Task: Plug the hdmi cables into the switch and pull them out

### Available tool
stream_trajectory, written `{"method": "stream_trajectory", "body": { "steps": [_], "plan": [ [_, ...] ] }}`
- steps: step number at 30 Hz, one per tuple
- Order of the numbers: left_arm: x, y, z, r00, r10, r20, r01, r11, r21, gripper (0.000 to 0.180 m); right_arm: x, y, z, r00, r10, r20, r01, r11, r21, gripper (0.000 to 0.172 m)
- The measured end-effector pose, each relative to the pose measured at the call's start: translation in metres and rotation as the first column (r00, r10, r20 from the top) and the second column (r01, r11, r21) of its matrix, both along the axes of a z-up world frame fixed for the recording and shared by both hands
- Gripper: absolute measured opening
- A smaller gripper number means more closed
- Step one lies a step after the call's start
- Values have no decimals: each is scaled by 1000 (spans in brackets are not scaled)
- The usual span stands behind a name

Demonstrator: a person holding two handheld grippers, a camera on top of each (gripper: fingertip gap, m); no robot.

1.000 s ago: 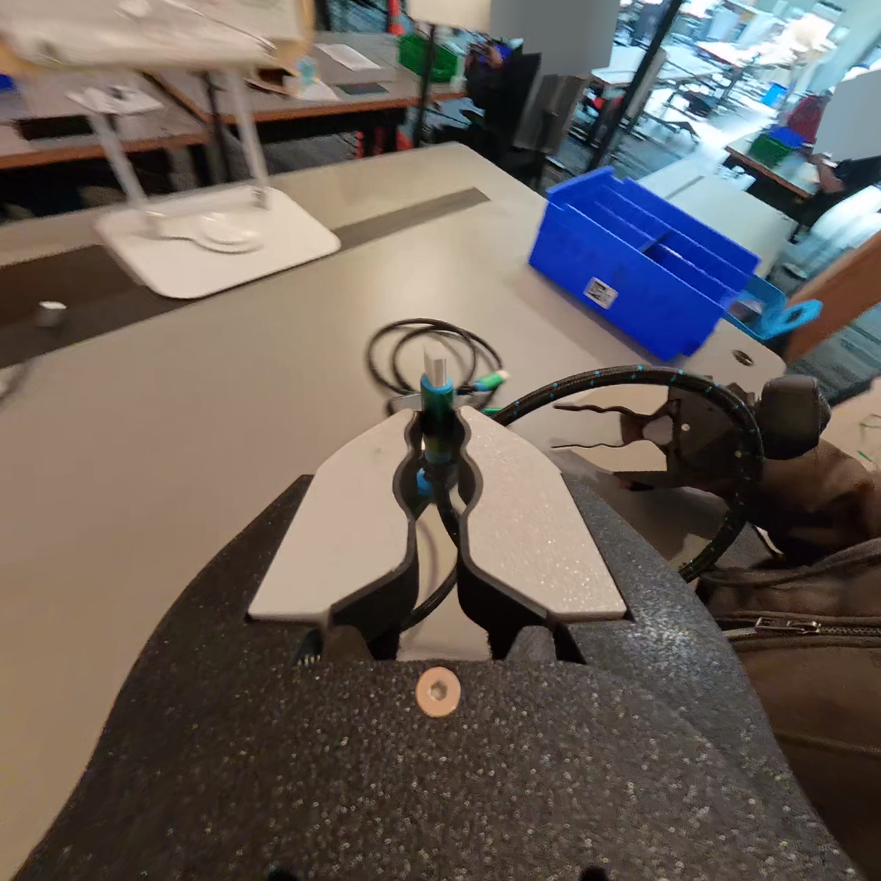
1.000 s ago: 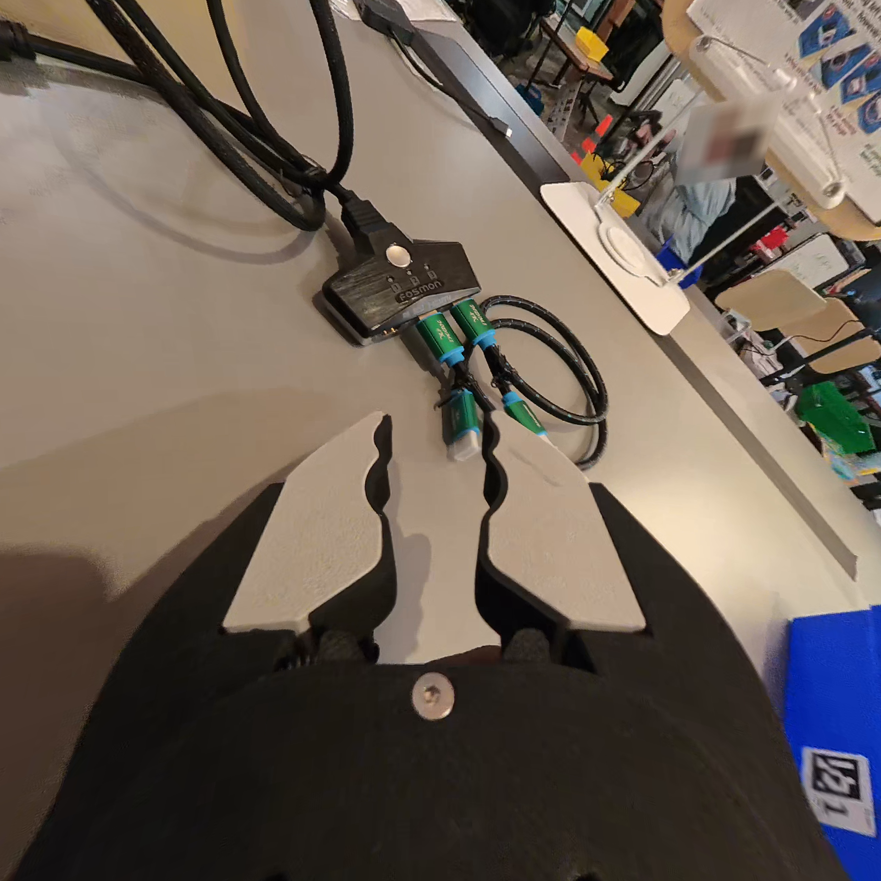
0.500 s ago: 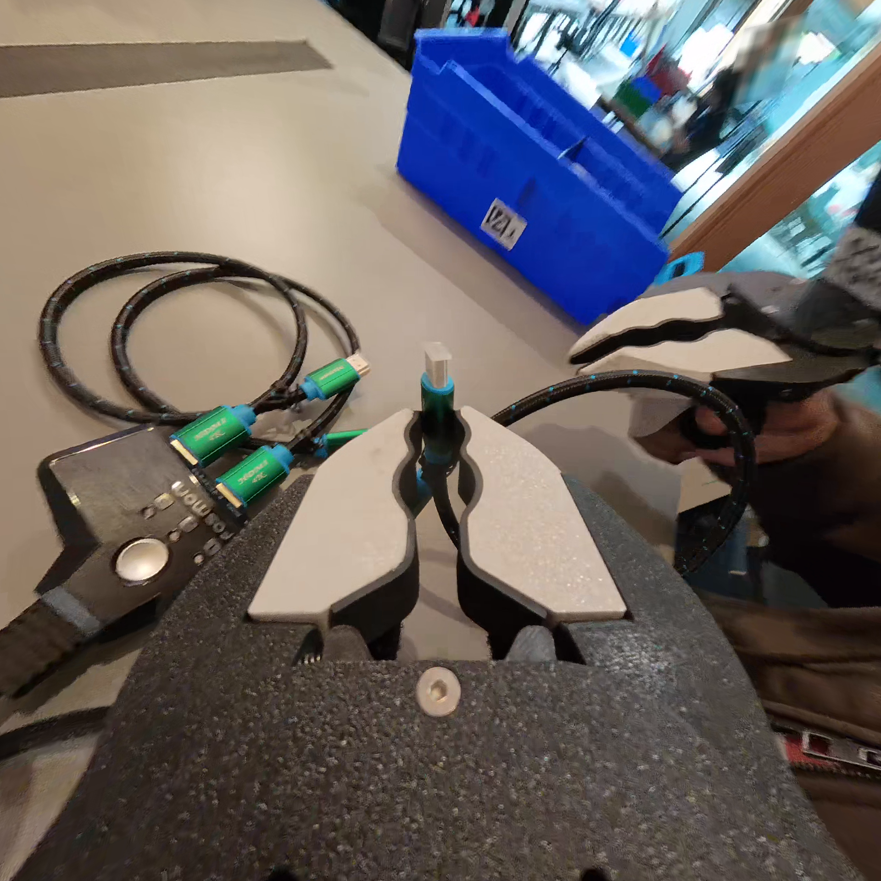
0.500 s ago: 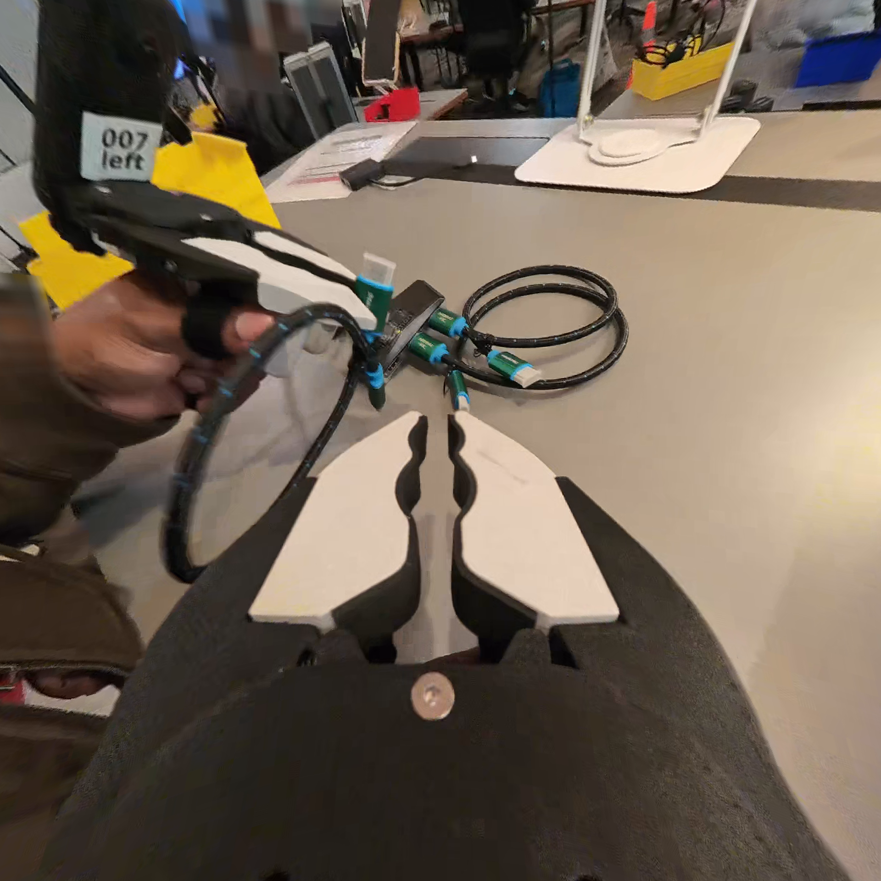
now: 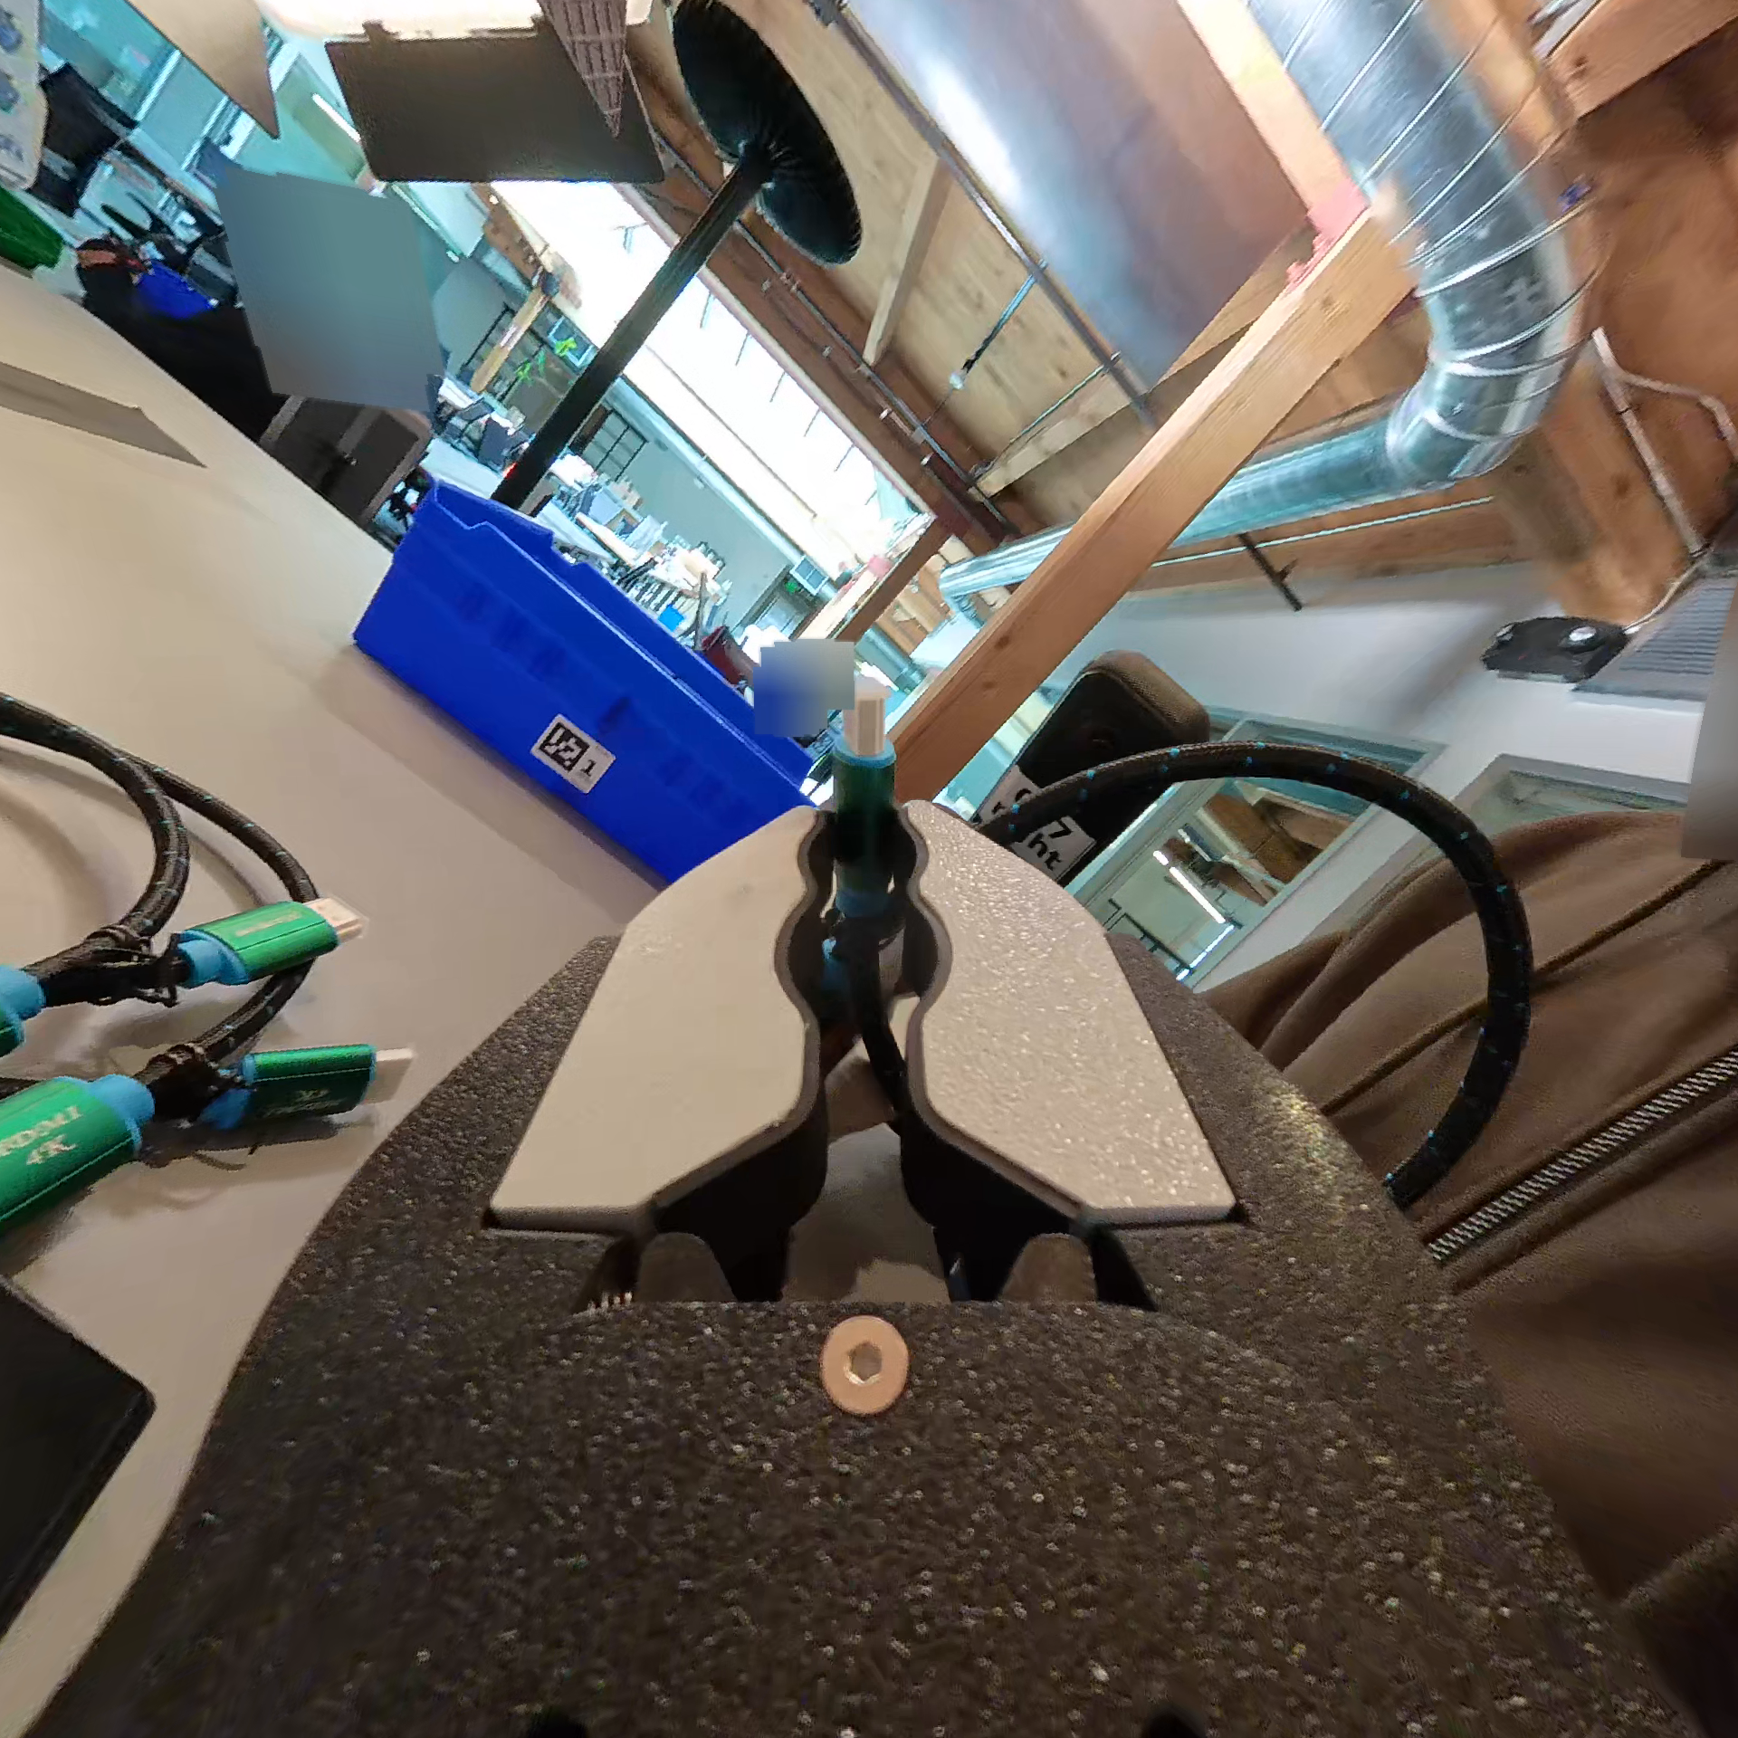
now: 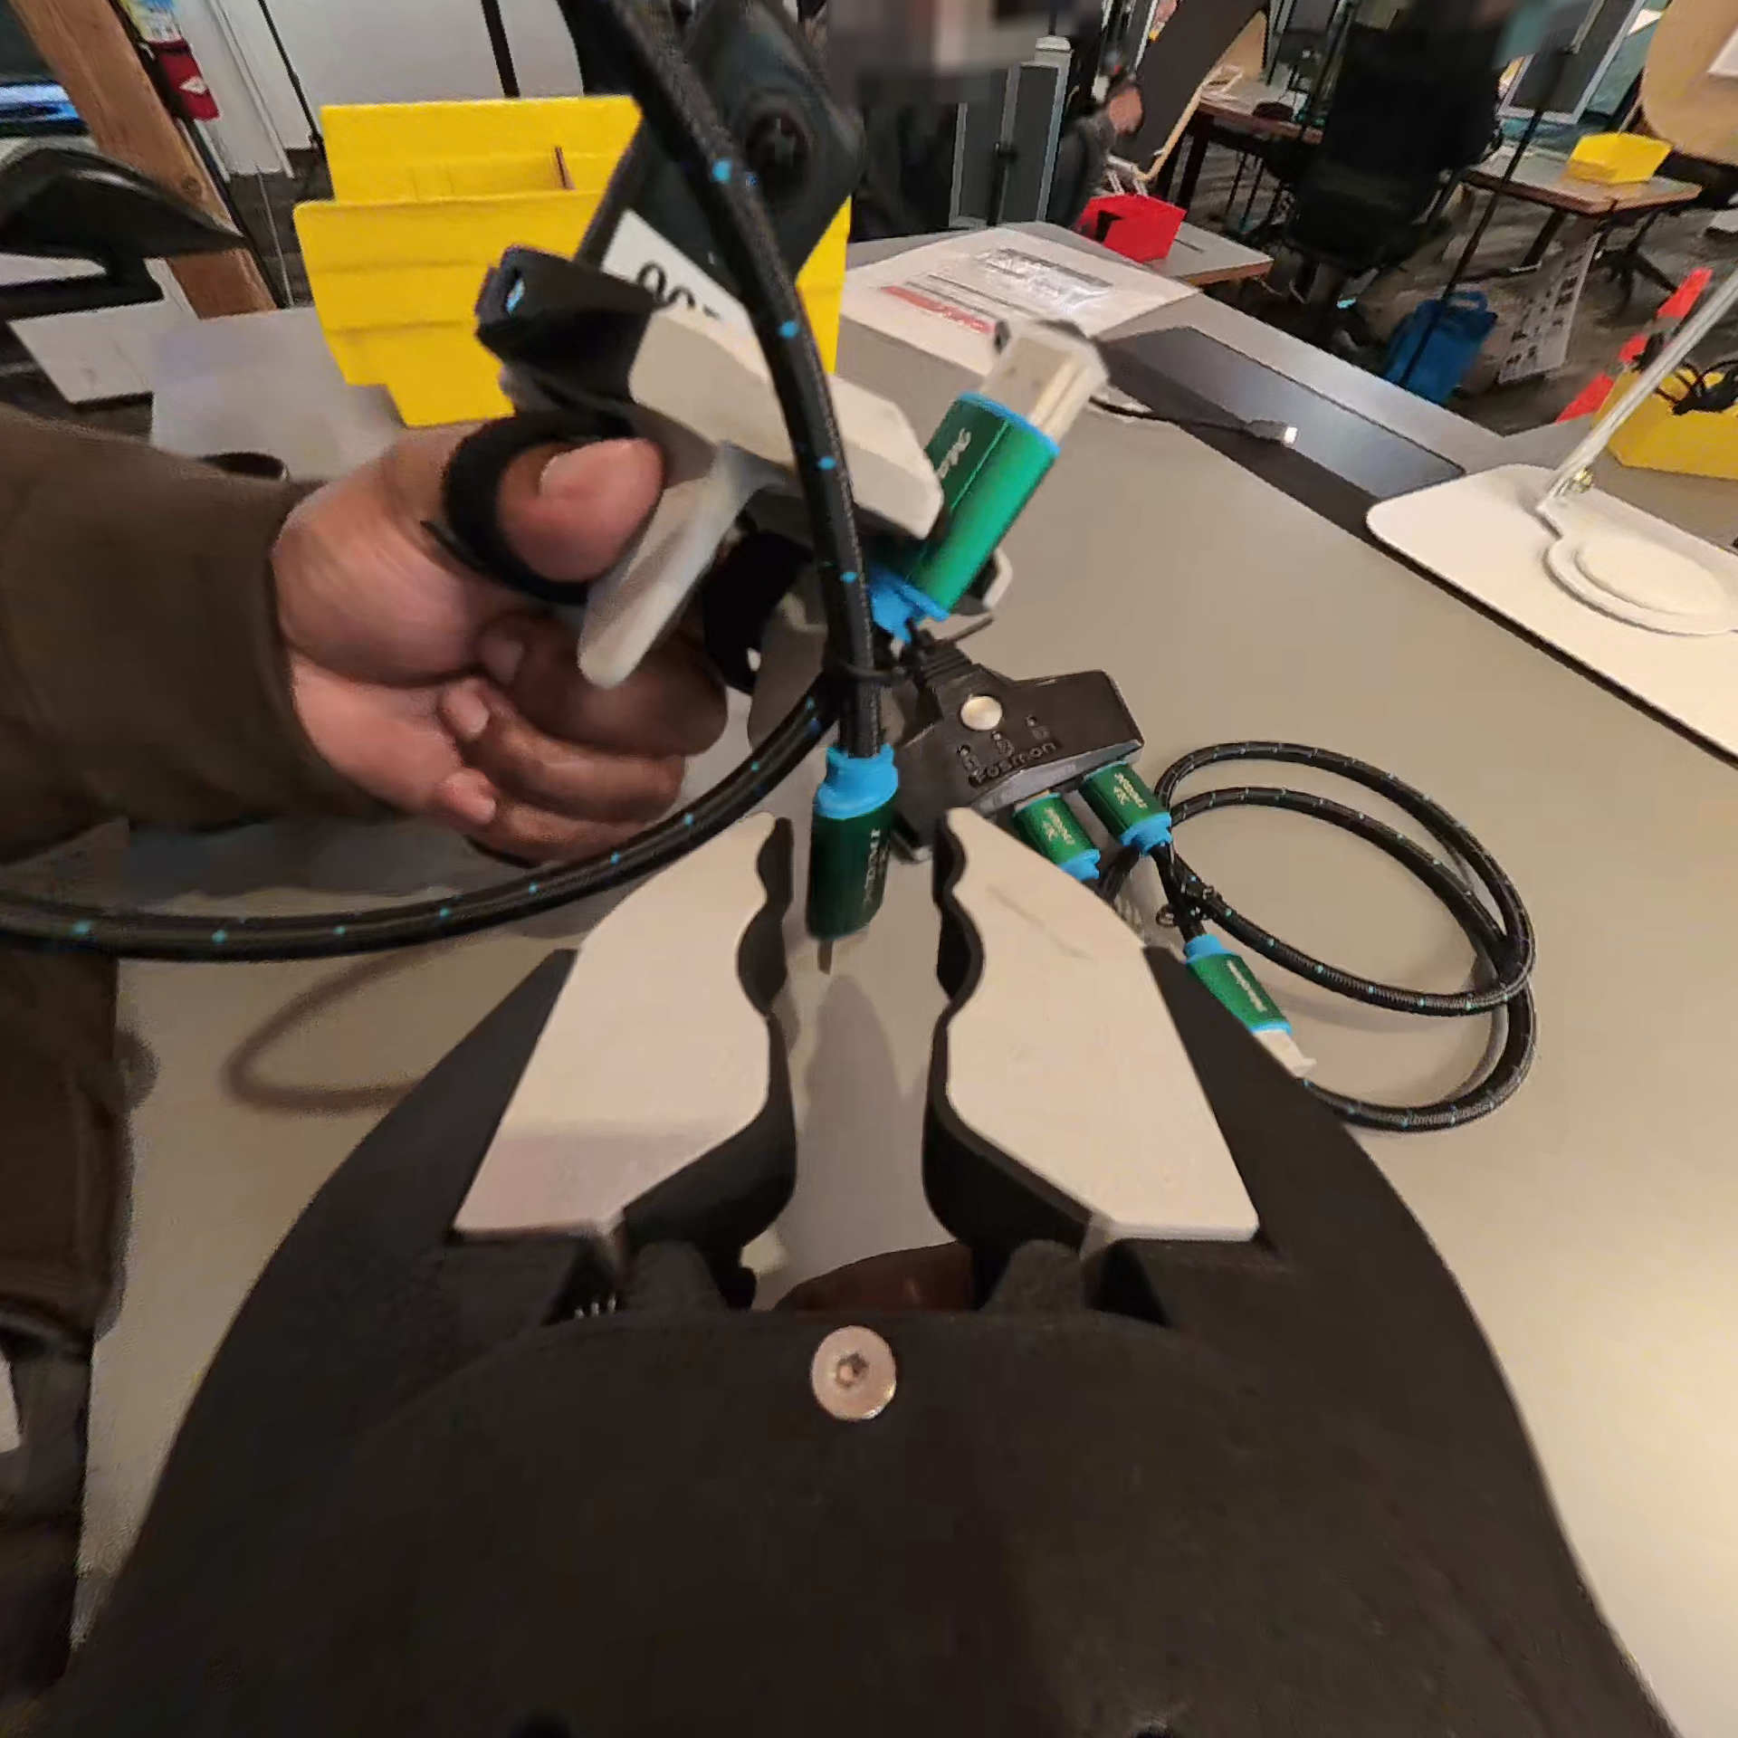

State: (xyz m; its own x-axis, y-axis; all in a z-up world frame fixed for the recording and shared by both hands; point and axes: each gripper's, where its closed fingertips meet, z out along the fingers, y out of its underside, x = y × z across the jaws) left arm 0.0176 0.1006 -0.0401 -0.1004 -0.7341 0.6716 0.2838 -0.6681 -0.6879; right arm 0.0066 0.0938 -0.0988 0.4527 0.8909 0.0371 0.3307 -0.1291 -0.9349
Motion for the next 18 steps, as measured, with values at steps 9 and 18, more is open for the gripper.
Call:
{"method": "stream_trajectory", "body": {
  "steps": [9, 18],
  "plan": [
    [-45, 16, 20, 964, 189, 185, -196, 980, 20, 12, 15, 15, -18, 982, -107, 154, 90, 990, 112, 13],
    [-51, 22, -8, 987, 148, -58, -149, 989, -15, 16, 70, 22, -42, 926, -244, 288, 220, 969, 113, 13]
  ]
}}
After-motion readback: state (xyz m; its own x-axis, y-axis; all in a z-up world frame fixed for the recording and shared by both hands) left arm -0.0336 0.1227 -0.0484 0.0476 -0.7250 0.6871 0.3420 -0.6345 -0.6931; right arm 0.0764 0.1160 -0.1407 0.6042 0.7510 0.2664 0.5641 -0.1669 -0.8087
